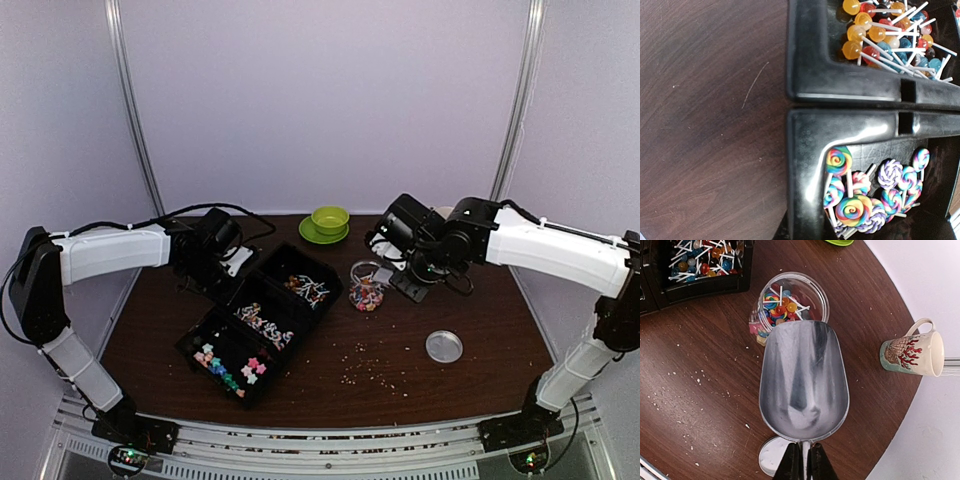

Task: Pack the candies
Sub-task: Place the fake candies in the packing bottle, then scoop the fake candies from the storage box.

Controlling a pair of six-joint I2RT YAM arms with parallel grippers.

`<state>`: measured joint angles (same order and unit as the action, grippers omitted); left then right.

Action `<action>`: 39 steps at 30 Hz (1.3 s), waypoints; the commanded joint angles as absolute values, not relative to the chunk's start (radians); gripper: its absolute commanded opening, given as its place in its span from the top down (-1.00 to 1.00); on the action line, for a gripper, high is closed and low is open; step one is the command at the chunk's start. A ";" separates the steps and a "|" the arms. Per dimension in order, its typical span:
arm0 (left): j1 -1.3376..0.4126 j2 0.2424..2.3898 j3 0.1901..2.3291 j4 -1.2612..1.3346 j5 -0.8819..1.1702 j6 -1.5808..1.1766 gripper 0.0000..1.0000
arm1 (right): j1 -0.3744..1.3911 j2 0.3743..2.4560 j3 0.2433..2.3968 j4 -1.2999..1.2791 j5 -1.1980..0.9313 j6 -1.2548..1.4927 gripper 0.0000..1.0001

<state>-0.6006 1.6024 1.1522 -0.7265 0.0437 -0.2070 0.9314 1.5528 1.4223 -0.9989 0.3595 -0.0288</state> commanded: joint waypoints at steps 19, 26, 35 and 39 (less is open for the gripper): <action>-0.592 1.571 1.196 -0.665 0.033 -0.222 1.00 | 1.105 1.868 1.845 -1.169 0.421 -0.108 1.00; -0.604 1.566 1.199 -0.676 -0.015 -0.219 1.00 | 1.112 1.975 1.938 -1.198 0.438 -0.117 1.00; -0.629 1.567 1.204 -0.686 -0.080 -0.206 1.00 | 1.112 2.092 2.023 -1.234 0.472 -0.133 1.00; -0.639 1.566 1.206 -0.689 -0.097 -0.202 1.00 | 1.112 2.125 2.048 -1.239 0.477 -0.138 1.00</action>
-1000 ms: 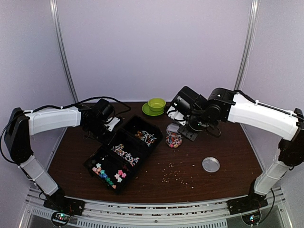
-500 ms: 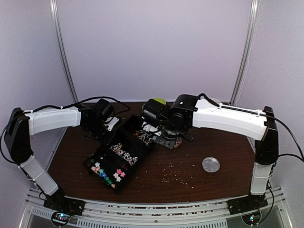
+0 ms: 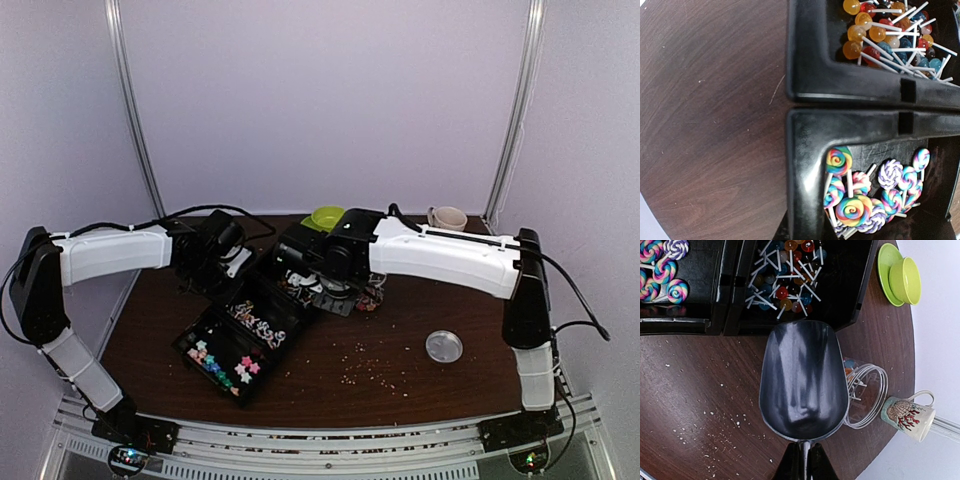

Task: Pack the candies
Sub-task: Scoop the fake candies from the storage box.

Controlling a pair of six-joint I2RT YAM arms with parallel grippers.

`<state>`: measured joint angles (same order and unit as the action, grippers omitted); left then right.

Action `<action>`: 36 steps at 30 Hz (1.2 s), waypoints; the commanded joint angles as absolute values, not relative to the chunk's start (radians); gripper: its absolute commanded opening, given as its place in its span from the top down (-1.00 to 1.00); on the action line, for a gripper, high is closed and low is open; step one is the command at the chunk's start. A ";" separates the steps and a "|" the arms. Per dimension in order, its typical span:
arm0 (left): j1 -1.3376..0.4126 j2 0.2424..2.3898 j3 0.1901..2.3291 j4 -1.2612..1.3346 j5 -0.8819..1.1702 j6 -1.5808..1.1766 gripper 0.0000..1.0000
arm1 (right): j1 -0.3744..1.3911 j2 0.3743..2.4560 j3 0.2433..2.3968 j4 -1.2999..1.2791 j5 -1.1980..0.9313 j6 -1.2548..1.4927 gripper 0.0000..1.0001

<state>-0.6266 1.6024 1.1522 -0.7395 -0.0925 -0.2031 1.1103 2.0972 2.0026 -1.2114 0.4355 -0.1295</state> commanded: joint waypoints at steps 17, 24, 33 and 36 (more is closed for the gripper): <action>-0.685 1.548 1.203 -0.676 -0.144 -0.178 1.00 | 1.113 2.255 2.141 -1.270 0.482 -0.172 1.00; -0.688 1.535 1.194 -0.653 -0.114 -0.176 1.00 | 1.111 2.306 2.158 -1.245 0.440 -0.197 1.00; -0.687 1.533 1.191 -0.645 -0.101 -0.175 1.00 | 1.097 2.273 2.074 -1.109 0.226 -0.252 1.00; -0.687 1.534 1.190 -0.644 -0.100 -0.176 1.00 | 1.095 2.264 2.027 -1.060 0.192 -0.265 1.00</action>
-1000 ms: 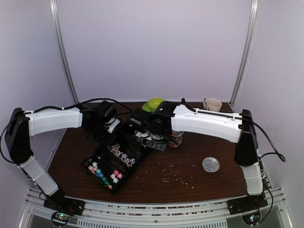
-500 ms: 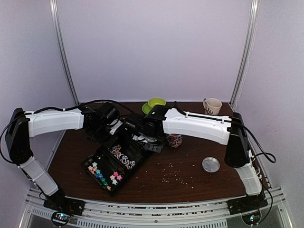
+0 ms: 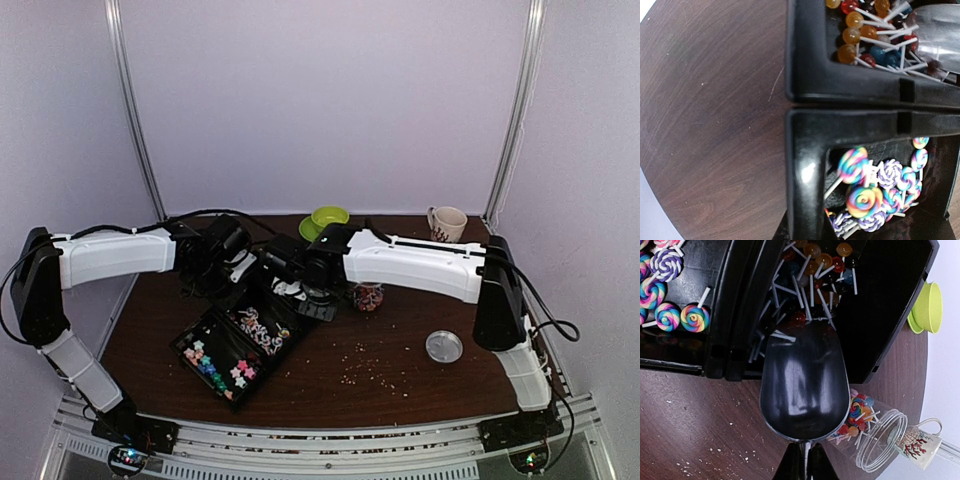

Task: Pack the candies
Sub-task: Scoop the fake candies from the storage box.

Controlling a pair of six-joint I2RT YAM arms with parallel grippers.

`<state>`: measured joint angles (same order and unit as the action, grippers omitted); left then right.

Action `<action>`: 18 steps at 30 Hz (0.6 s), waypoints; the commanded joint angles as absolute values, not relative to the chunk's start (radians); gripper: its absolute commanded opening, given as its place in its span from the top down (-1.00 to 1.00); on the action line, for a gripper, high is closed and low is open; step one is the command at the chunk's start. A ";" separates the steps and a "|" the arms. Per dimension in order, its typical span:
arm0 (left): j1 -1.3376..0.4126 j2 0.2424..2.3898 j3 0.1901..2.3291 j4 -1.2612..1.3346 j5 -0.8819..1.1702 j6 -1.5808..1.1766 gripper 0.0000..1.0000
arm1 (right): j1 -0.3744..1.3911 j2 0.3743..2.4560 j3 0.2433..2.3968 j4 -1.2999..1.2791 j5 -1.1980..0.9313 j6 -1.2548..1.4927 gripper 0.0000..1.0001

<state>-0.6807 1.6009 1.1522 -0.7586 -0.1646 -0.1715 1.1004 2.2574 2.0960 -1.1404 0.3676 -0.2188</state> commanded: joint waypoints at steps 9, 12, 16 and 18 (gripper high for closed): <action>-0.687 1.537 1.190 -0.642 -0.089 -0.174 1.00 | 1.078 2.216 1.885 -0.866 0.105 -0.217 1.00; -0.687 1.540 1.190 -0.643 -0.084 -0.174 1.00 | 1.070 2.180 1.813 -0.788 0.085 -0.198 1.00; -0.686 1.540 1.192 -0.642 -0.079 -0.175 1.00 | 1.054 2.141 1.751 -0.712 0.082 -0.157 1.00; -0.686 1.539 1.192 -0.642 -0.078 -0.176 1.00 | 1.042 2.133 1.740 -0.690 0.088 -0.126 1.00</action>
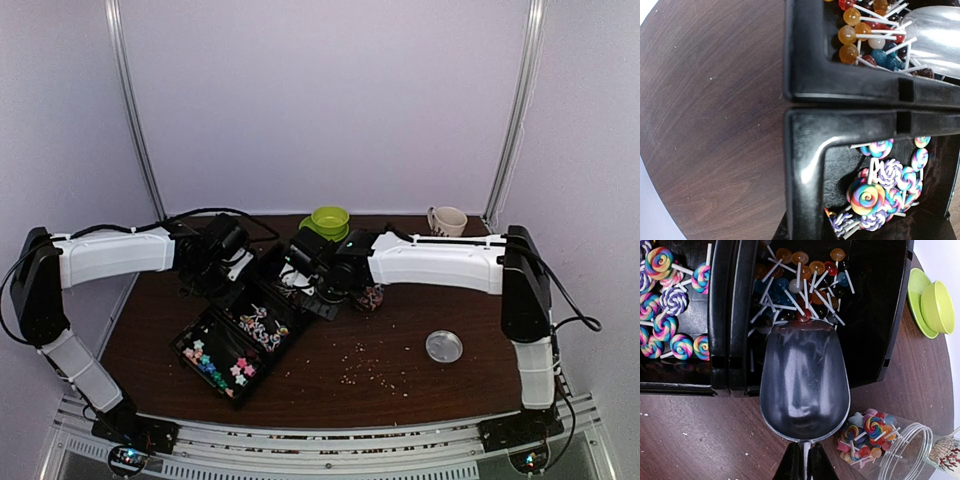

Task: Pack the candies
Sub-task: Scoop the fake candies from the storage box.

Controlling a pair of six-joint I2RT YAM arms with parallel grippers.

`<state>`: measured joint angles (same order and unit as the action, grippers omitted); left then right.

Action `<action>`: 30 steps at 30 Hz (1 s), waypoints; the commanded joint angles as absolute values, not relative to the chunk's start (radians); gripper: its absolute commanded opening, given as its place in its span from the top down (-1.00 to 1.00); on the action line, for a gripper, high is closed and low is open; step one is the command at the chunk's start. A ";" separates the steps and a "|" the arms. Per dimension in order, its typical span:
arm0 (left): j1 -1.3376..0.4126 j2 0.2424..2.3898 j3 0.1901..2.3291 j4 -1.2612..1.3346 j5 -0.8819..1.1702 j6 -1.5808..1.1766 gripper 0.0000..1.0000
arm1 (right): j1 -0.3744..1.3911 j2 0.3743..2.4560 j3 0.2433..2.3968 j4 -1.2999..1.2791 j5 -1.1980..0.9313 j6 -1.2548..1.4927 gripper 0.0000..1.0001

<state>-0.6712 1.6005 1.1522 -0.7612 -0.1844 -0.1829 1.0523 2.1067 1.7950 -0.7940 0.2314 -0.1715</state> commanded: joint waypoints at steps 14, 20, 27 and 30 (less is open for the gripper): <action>-0.686 1.528 1.190 -0.642 -0.074 -0.176 1.00 | 1.023 2.134 1.672 -0.527 0.164 0.030 1.00; -0.686 1.526 1.189 -0.642 -0.070 -0.177 1.00 | 1.024 2.143 1.648 -0.454 0.158 0.070 1.00; -0.686 1.520 1.187 -0.636 -0.057 -0.177 1.00 | 1.020 2.164 1.634 -0.339 0.177 0.110 1.00; -0.686 1.517 1.184 -0.632 -0.055 -0.175 1.00 | 1.016 2.181 1.629 -0.289 0.184 0.134 1.00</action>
<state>-0.6655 1.6005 1.1519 -0.7662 -0.1562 -0.2005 1.0248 2.1223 1.6585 -0.3504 0.1993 0.0959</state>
